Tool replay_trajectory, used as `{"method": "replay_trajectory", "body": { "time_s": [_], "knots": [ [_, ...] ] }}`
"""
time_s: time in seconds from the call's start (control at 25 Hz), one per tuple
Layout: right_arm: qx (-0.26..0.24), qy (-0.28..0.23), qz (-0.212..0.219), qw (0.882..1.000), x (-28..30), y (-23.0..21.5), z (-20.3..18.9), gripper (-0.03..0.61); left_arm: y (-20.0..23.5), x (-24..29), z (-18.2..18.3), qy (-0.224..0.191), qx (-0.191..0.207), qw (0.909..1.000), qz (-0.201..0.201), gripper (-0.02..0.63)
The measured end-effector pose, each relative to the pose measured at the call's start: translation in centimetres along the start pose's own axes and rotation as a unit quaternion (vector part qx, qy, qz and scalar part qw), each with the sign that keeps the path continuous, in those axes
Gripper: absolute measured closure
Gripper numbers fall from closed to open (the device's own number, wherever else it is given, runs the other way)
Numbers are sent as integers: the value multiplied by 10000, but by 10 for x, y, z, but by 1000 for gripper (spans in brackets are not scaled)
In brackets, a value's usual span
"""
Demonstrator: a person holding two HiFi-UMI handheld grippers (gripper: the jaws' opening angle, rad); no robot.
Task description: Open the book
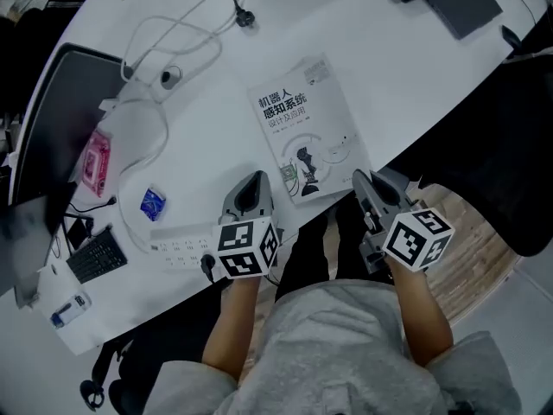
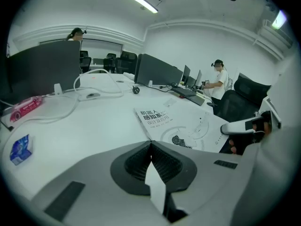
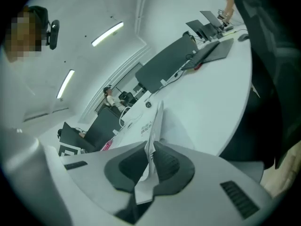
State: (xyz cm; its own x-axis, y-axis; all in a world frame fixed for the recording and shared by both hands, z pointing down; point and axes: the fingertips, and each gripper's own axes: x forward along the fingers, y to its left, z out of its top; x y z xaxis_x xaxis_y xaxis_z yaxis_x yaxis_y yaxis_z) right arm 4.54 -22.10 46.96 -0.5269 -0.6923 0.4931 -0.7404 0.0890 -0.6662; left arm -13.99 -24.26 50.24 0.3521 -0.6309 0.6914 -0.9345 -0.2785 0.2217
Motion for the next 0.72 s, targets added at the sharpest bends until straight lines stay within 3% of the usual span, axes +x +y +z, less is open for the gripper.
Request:
{"method": "replay_trajectory", "body": {
  "time_s": [0.32, 0.72],
  "knots": [
    [-1465, 164, 699, 9866, 11, 94, 2, 532, 19, -64, 28, -633, -234, 9972, 333, 604],
    [-2296, 644, 1489, 9597, 46, 176, -42, 532, 60, -125, 24, -992, -507, 9902, 840, 604]
  ]
}}
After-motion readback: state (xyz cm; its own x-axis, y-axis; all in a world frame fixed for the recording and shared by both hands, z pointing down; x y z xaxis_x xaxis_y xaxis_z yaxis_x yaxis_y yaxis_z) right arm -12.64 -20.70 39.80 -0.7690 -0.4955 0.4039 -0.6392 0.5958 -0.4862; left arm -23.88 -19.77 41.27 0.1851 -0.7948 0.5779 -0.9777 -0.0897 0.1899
